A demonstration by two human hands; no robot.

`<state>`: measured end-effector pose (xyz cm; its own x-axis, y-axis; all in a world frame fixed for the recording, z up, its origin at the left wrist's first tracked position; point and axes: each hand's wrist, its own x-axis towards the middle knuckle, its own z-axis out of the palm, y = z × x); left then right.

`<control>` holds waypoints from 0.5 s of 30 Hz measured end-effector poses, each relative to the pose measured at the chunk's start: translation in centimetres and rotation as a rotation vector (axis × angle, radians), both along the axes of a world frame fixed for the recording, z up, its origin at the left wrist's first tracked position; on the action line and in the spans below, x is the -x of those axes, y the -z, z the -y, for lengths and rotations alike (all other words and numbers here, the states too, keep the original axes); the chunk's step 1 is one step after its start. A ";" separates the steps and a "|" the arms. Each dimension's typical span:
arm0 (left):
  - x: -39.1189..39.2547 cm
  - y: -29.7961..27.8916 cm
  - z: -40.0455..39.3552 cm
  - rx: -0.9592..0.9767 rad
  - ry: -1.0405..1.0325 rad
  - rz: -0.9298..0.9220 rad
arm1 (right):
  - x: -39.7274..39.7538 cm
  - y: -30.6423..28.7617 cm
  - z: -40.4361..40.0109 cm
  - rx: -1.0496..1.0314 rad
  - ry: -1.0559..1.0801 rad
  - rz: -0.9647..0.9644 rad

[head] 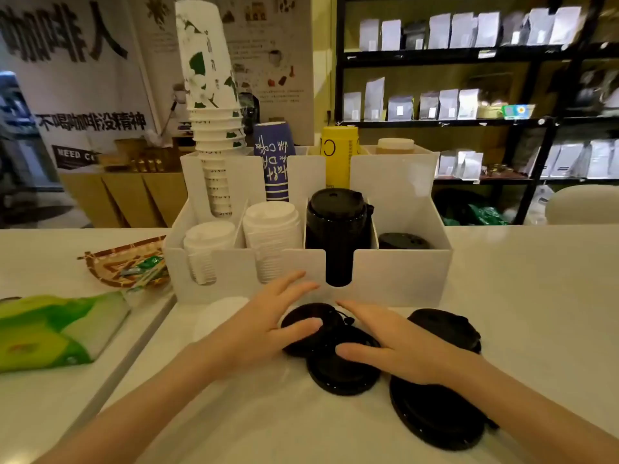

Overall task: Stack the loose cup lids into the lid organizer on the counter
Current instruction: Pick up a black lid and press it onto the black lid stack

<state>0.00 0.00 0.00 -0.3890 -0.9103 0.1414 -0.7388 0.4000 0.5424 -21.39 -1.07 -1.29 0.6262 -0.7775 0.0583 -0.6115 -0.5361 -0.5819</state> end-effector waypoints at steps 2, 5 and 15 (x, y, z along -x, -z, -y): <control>0.2 0.2 0.4 0.008 0.010 0.144 | -0.1 -0.4 0.1 -0.012 -0.041 0.015; 0.6 0.5 0.6 -0.051 0.022 0.271 | 0.2 -0.9 -0.5 -0.025 -0.065 0.004; 2.1 -1.8 1.6 -0.157 0.064 0.294 | 0.2 -0.9 -0.4 -0.057 -0.049 0.017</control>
